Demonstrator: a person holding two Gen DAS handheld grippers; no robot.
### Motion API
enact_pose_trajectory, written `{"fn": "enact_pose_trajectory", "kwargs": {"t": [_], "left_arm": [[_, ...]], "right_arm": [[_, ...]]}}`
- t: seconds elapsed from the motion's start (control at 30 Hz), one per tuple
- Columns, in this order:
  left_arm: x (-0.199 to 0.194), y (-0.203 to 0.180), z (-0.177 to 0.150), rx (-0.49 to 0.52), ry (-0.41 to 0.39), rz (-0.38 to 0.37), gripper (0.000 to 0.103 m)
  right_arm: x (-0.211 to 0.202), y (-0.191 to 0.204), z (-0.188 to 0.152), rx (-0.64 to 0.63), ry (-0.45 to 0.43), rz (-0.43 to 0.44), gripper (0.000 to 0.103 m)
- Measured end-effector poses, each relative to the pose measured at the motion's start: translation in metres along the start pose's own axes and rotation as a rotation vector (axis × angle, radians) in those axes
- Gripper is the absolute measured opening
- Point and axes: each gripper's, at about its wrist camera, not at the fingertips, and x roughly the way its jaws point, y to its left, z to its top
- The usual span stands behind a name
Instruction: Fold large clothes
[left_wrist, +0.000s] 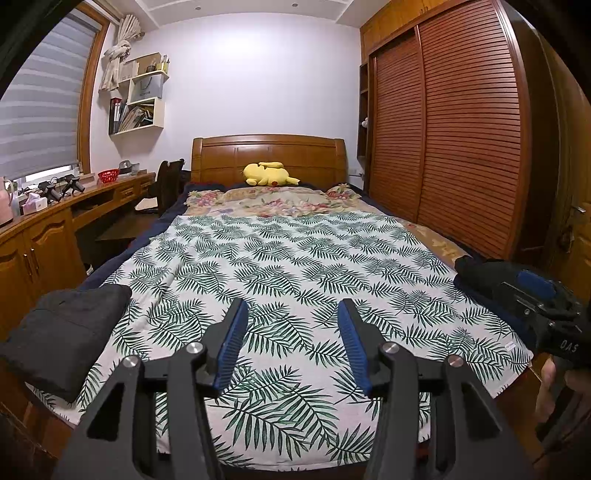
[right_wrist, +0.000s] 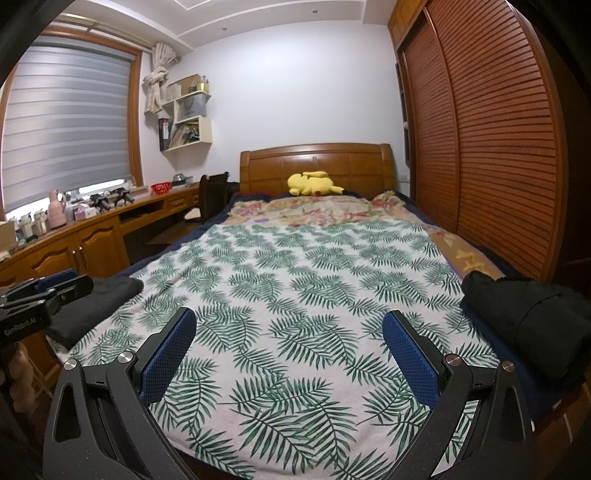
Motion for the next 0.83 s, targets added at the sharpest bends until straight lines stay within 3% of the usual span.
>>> {"fn": "enact_pose_trajectory", "kwargs": {"t": [0.83], "left_arm": [[-0.0008, -0.0006, 0.0015, 0.002, -0.003, 0.002, 0.051]], "right_arm": [[-0.0011, 0.0003, 0.0013, 0.004, -0.005, 0.005, 0.102]]}}
